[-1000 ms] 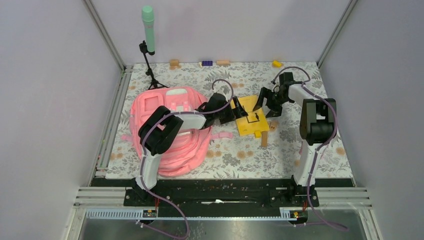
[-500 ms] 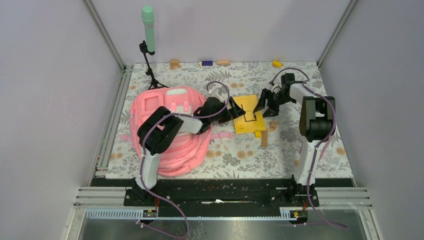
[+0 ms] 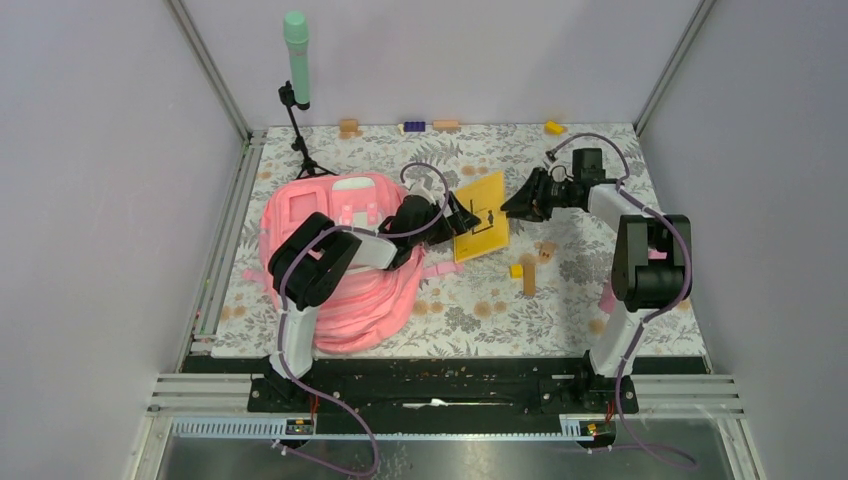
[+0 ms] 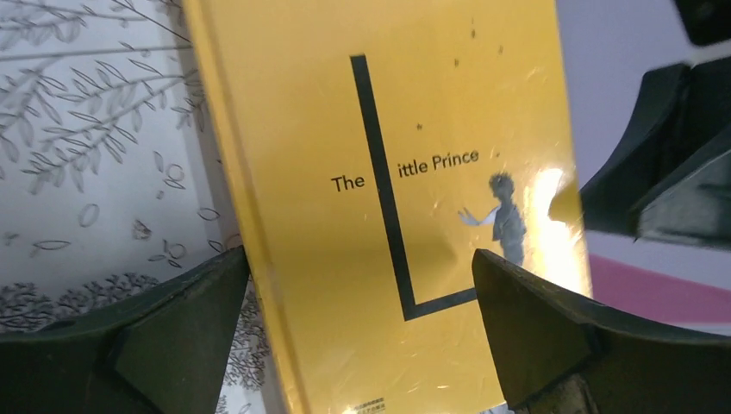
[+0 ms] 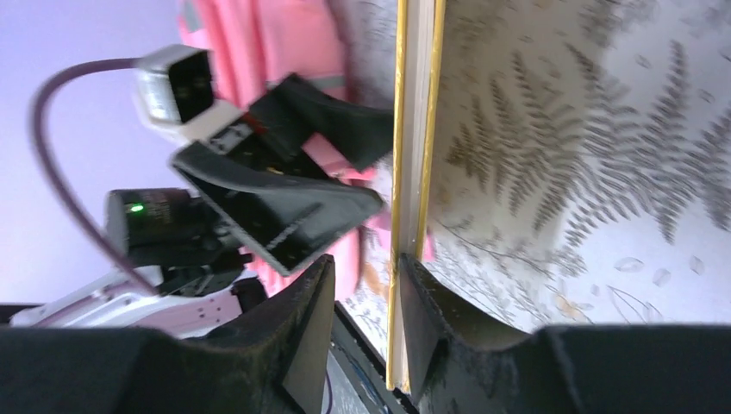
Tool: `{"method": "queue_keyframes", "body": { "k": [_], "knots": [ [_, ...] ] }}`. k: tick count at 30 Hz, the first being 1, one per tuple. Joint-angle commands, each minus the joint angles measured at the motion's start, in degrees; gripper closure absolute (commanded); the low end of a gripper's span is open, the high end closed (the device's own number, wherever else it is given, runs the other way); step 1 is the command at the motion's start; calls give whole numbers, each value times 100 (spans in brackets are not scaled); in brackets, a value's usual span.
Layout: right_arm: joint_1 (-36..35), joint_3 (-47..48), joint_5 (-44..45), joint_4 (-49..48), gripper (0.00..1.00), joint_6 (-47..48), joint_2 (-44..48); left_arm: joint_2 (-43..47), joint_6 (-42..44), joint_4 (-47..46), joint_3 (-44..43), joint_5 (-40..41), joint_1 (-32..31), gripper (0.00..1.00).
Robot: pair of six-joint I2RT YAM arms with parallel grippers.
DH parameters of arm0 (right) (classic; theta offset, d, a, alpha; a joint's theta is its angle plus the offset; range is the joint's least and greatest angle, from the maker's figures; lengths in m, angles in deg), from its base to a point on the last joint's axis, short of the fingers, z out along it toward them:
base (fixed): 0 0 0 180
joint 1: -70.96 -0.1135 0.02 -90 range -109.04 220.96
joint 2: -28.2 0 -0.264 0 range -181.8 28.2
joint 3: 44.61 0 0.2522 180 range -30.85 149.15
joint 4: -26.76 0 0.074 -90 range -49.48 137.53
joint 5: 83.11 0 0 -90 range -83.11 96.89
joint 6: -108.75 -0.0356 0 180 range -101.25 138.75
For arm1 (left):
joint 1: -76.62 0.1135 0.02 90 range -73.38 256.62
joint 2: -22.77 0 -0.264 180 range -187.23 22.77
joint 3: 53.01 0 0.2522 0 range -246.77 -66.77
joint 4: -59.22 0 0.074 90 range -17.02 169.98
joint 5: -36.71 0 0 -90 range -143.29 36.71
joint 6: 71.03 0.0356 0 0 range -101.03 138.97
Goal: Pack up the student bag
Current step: Adjust the book at the center of the board.
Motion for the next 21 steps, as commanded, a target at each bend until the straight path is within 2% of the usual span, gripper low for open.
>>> {"method": "queue_keyframes", "body": {
  "k": [1, 4, 8, 13, 16, 21],
  "knots": [
    [-321, -179, -913, -1128, 61, -674, 127, 408, -467, -1349, -20, -1289, -385, 3],
    [-384, -223, -804, -1145, 64, -568, -1, 349, -509, -1587, -7, -1435, -383, 3],
    [-522, -104, -434, -563, 64, 28, -172, 297, -495, -1852, 84, -1521, -376, 3],
    [-540, -166, -451, -568, 67, 128, -322, 215, -448, -2215, 233, -1617, -353, 3],
    [-619, -446, -696, -1023, 69, -107, -172, 142, -470, -2570, 304, -1768, -335, 3],
    [-898, -811, -857, -1771, 69, -504, 71, 261, -500, -2663, 607, -1725, -255, 3]
  ]
}}
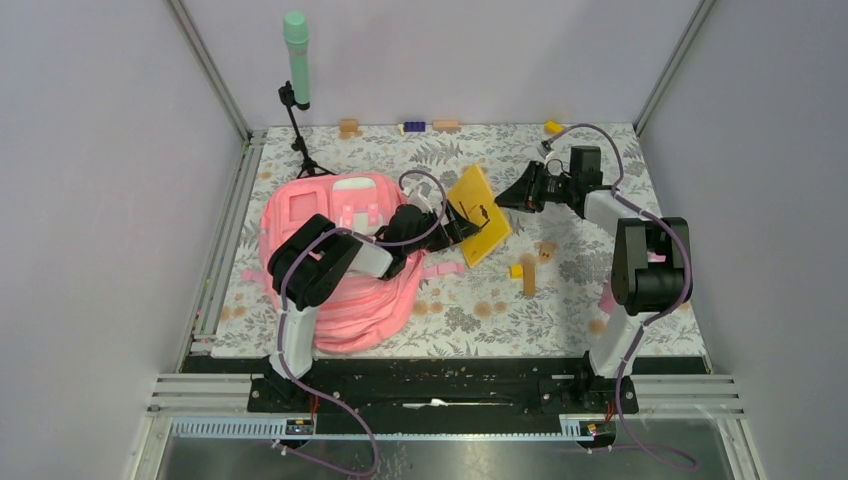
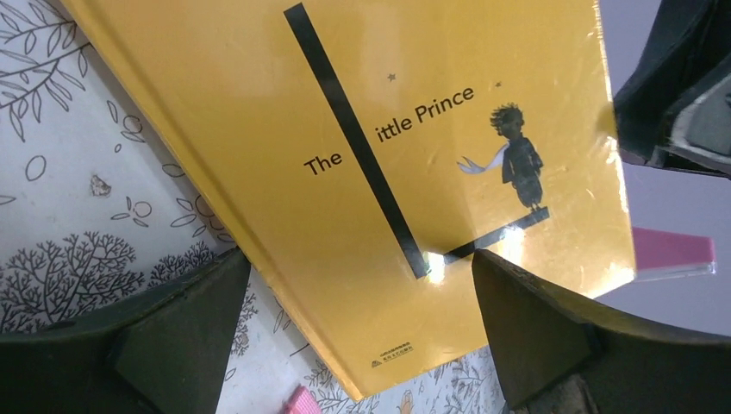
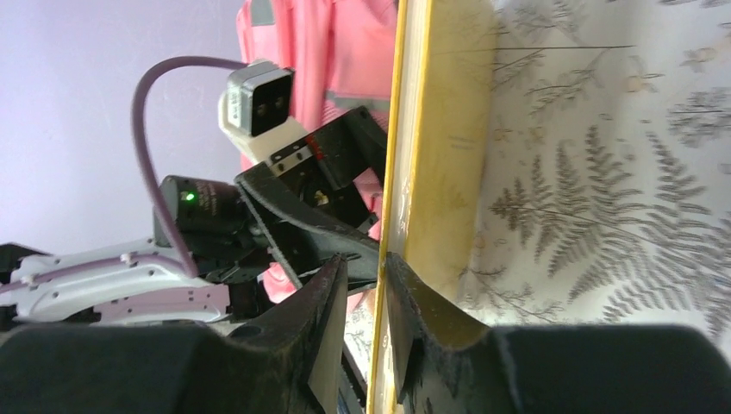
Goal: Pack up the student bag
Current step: Adjust the book at the center of the board.
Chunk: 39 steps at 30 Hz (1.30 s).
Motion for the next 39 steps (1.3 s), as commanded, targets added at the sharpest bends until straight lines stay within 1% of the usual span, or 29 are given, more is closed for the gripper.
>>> {"method": "queue_keyframes", "body": {
  "k": [1, 5, 9, 12, 15, 19, 23, 27, 28, 30, 33, 35, 37, 39],
  "knots": [
    [-873, -575, -179, -226, 69, -299, -55, 321, -289, -1777, 185, -1118, -242, 3],
    [-1141, -752, -195, -808, 70, -709, -84, 487, -182, -1823, 405, -1203, -221, 1],
    [-1340, -950, -195, -1414, 71, -1116, -126, 604, -71, -2110, 648, -1321, -206, 1],
    [-1411, -1037, -137, -1472, 72, -1142, -176, 716, -27, -2290, 919, -1322, -170, 1],
    [-1445, -1195, -118, -1569, 72, -1171, -178, 905, 104, -2268, 1239, -1234, -151, 1],
    [-1467, -1398, -207, -1990, 72, -1514, -18, 1148, 212, -2288, 1636, -1099, -138, 1],
    [-1476, -1293, -230, -1834, 63, -1496, 344, 1202, 312, -2254, 1770, -1036, -140, 1],
    [-1461, -906, 9, -1032, 50, -980, 694, 1176, 377, -2251, 1765, -972, -133, 1],
    [-1452, -796, 122, -709, 46, -750, 777, 1179, 378, -2269, 1771, -953, -133, 1],
    [-1399, -630, 354, -395, 37, -549, 871, 1191, 395, -2248, 1762, -924, -124, 1],
    [-1133, -558, 767, -209, 23, -441, 978, 1247, 410, -2135, 1753, -902, -124, 1],
    [-879, -514, 1099, -56, 18, -277, 1007, 1325, 384, -2048, 1824, -725, -124, 1],
    [-616, -249, 1422, 415, 15, 79, 860, 1416, 374, -1636, 1716, -499, -124, 1],
    [-471, 250, 1707, 1198, 15, 621, 519, 1473, 408, -780, 1403, -220, -139, 1]
  ]
}}
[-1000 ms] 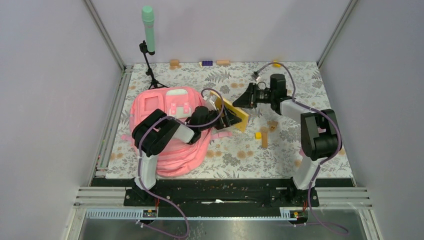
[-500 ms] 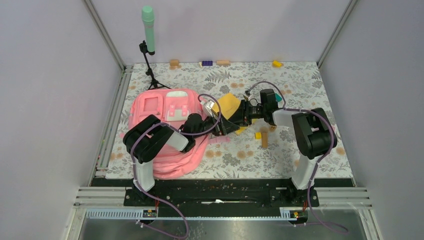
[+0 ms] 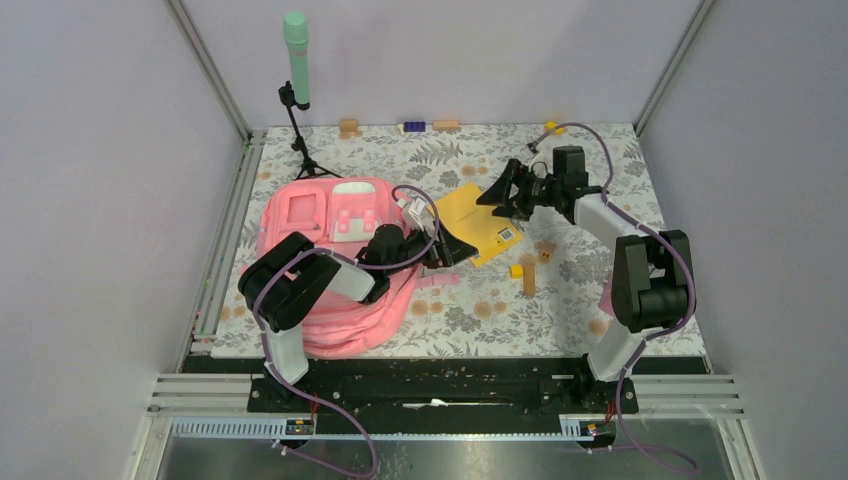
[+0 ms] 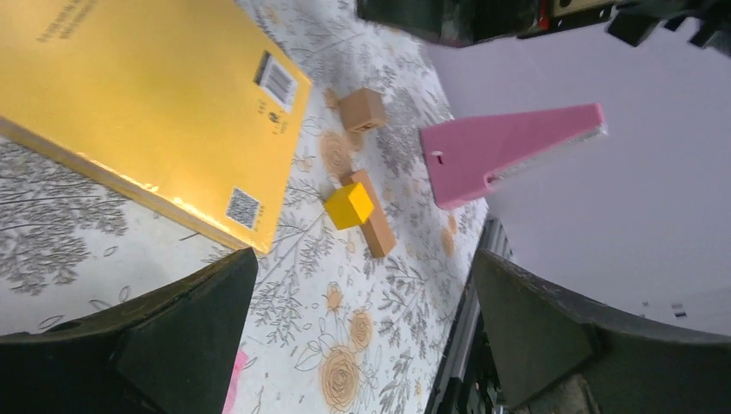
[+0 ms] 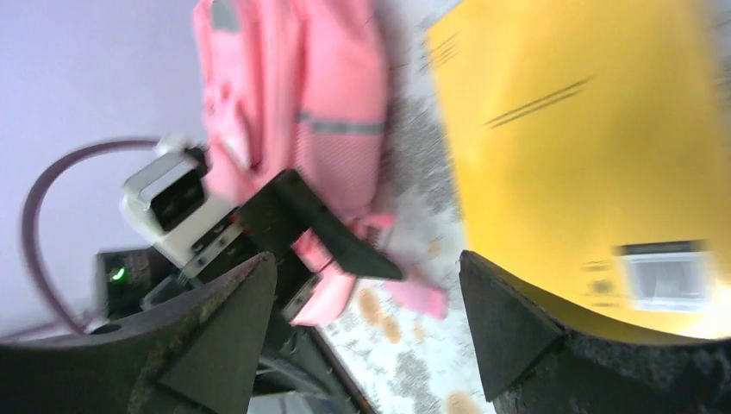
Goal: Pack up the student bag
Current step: Adjust the book at the center of the board.
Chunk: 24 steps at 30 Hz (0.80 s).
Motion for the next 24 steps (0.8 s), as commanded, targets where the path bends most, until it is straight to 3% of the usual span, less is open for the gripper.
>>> {"method": "queue_keyframes", "body": {
  "k": [1, 7, 13, 14, 15, 20, 24],
  "knots": [
    [387, 958, 982, 1603, 15, 1176, -482, 345, 166, 1272, -499, 745, 23, 1],
    [589, 2035, 1626, 2793, 13, 1787, -1555, 240, 221, 3571, -1498, 1733, -1, 1],
    [683, 2719, 1575, 3356, 12, 1886, -2213, -124, 267, 4312, -2182, 1862, -6, 1],
    [678, 2790, 1564, 3418, 2, 1873, -2262, -179, 259, 4376, -2225, 1890, -6, 1],
    [677, 2846, 1549, 3477, 0, 1851, -2306, -231, 226, 4426, -2253, 1915, -3, 1],
    [503, 3205, 1517, 4177, 0, 2097, -2615, -461, 89, 4503, -2302, 1986, -18, 1],
    [240, 2967, 1499, 4236, 1, 2172, -2643, -581, 81, 4529, -2352, 1887, -41, 1]
  ]
}}
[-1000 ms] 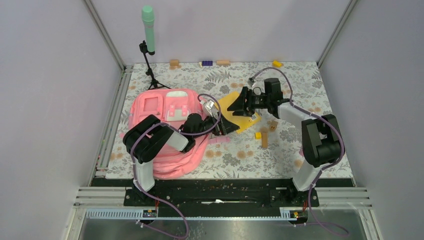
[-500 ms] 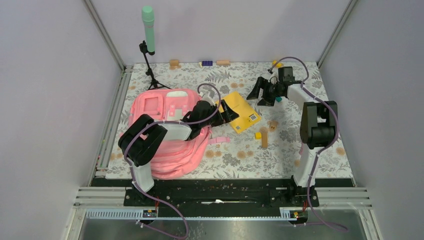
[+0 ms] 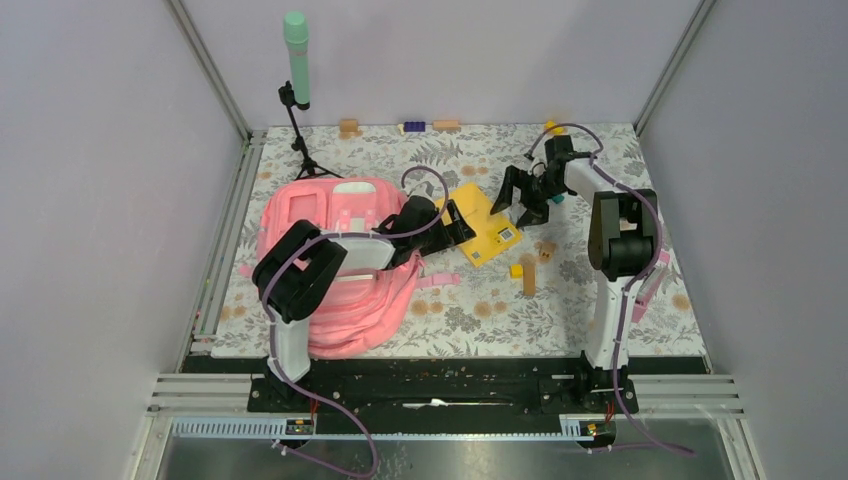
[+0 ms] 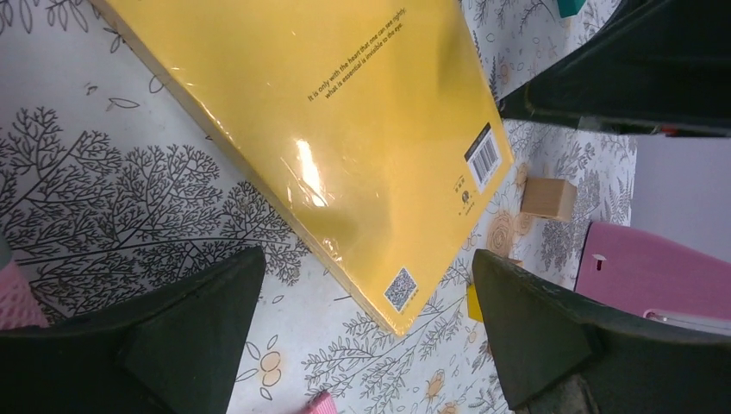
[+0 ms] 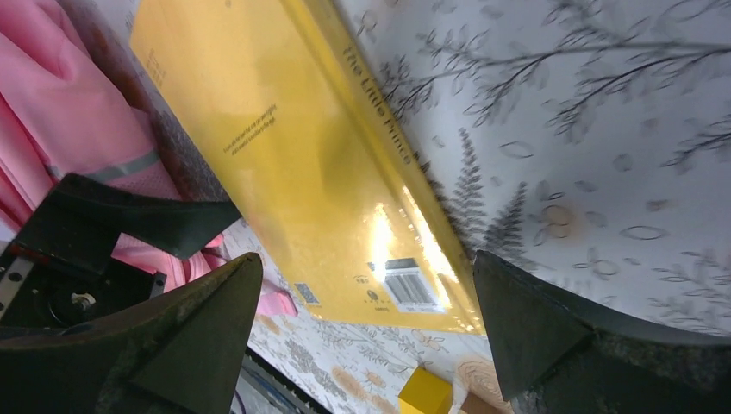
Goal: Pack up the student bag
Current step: Adjust the book at the center of the board, then pick up the book from the center of the board.
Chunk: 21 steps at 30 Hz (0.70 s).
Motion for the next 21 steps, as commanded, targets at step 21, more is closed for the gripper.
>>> {"method": "queue_keyframes", "body": {
  "k": [21],
  "knots": [
    [-1114, -4756, -326, -3356, 14, -1834, 2699, 721, 282, -254, 1236, -287, -591, 1]
  ]
}}
